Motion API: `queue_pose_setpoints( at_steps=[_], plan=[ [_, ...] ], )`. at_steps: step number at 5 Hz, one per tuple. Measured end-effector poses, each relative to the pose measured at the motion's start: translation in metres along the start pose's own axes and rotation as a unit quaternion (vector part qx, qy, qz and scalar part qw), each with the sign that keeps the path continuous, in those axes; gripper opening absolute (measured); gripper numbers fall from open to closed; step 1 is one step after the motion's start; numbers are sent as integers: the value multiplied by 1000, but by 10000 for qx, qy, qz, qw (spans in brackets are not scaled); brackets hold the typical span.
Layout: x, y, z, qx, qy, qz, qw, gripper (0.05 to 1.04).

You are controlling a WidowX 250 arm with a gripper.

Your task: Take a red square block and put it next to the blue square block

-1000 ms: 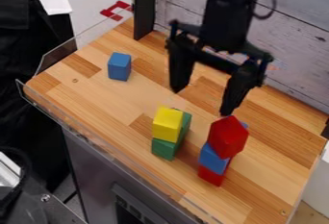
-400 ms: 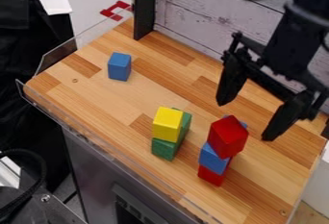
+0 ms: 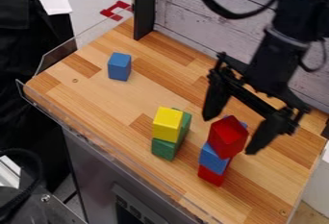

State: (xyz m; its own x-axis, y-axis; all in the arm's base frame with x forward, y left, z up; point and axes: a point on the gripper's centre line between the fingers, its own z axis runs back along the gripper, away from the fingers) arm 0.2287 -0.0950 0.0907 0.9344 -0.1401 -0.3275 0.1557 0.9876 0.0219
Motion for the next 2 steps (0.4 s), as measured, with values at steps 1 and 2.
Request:
queue_pose_setpoints(
  at_steps=[1, 2],
  plan=[
    [-5, 6, 3, -51, -81, 68, 9999, 998],
    [-3, 5, -2, -125, -178, 4, 9998, 964]
  ],
)
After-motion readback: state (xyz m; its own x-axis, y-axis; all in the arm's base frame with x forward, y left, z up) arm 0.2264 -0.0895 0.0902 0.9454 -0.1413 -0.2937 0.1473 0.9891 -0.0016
